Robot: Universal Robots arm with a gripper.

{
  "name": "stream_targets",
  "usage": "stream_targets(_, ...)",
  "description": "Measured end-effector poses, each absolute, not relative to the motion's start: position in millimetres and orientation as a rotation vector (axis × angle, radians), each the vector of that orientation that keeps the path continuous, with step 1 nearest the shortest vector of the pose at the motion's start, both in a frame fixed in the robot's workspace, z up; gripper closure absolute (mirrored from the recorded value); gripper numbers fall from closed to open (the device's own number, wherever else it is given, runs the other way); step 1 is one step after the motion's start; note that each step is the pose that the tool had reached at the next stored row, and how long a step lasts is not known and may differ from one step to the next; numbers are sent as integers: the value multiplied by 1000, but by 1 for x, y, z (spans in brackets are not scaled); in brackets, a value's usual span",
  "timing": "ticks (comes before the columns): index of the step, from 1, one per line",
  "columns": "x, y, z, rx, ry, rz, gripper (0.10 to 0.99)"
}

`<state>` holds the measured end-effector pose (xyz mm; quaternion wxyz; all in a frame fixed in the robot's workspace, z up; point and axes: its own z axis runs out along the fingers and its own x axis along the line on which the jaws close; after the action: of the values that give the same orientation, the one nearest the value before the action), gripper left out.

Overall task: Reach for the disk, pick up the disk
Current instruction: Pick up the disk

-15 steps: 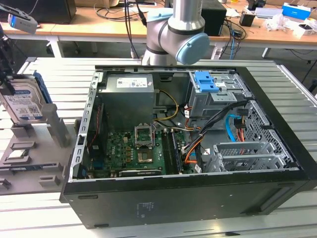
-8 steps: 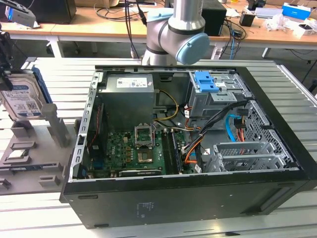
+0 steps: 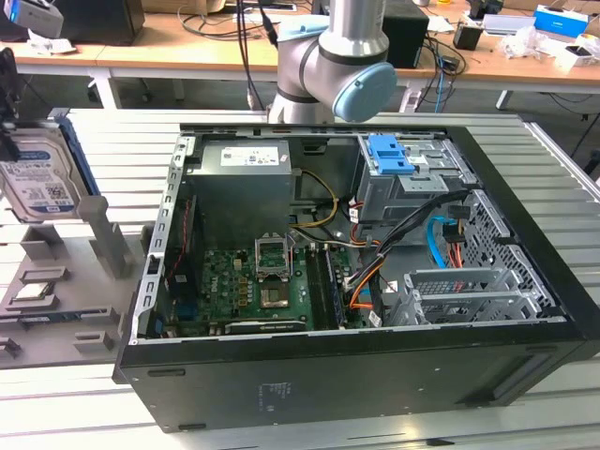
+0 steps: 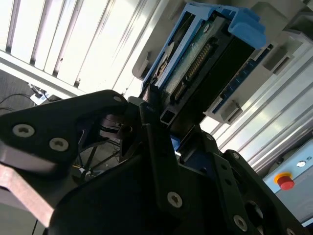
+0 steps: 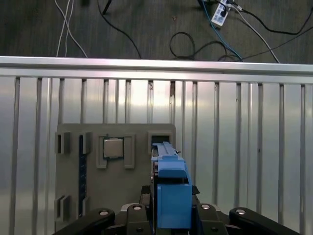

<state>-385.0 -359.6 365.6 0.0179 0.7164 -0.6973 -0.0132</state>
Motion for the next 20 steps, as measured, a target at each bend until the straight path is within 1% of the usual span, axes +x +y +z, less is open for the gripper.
stream_targets(4, -384, -359, 376, 2224, -2165, -41, 722)
stream_targets(6, -383, -359, 387, 2223, -2164, -42, 722)
stream_targets(20, -379, -358, 419, 2218, -2159, -47, 722)
